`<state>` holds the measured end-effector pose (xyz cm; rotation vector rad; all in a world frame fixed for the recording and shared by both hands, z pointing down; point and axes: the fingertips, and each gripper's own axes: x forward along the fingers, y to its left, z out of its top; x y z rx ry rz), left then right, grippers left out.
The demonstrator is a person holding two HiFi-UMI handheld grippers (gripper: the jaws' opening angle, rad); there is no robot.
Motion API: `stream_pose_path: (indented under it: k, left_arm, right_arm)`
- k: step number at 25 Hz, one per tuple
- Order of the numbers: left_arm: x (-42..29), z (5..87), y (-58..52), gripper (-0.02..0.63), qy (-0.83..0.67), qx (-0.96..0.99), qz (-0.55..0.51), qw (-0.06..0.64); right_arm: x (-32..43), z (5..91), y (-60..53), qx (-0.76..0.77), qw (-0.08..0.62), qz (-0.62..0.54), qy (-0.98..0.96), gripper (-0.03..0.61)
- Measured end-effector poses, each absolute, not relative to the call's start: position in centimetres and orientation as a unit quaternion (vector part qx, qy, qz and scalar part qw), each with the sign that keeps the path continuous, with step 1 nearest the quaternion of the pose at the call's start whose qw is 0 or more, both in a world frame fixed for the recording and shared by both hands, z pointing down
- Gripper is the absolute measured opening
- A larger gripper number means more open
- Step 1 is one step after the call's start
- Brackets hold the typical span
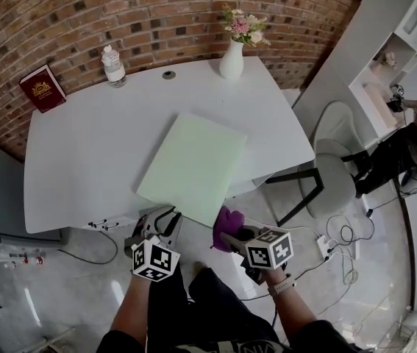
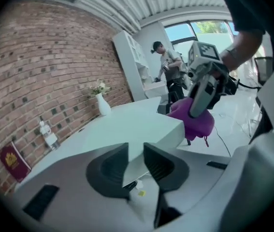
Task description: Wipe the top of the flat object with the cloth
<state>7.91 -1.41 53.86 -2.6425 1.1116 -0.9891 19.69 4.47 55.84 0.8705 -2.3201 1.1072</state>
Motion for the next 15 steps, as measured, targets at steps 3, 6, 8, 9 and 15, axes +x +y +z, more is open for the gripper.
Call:
stream_pose_path:
  k: [3,6,8,9,15]
  left_arm:
    - [8.7,54.9,-0.2,0.244,0.310,-0.863,-0.379,0.123]
    - [9.4,56.4,0.9,0.281,0.251,-0.821,-0.448,0.248]
    - [9.8,56.9,0.9,0.313,0.233,-0.778,-0.482,0.330]
    - [9.9,57.0,0.7,0.322,0.234,-0.758,-0.495,0.354]
    - [9.3,59.5,-1.0,0.343,0.257,-0.706,-0.538,0.383]
  right_arm:
    - [19.8,56.1,4.8,0.317,0.205,0.408,-0.831,0.063]
    - [19.8,56.6,5.3,0.318,0.204,0.416,-0.827,0.062]
    - [19.8,56.7,5.7,0.317,0.198,0.425,-0.824,0.063]
    - [19.8,56.8,5.9,0.318,0.195,0.430,-0.822,0.062]
    - [20.6,57.7,6.9,0.326,0.192,0.443,-0.813,0.063]
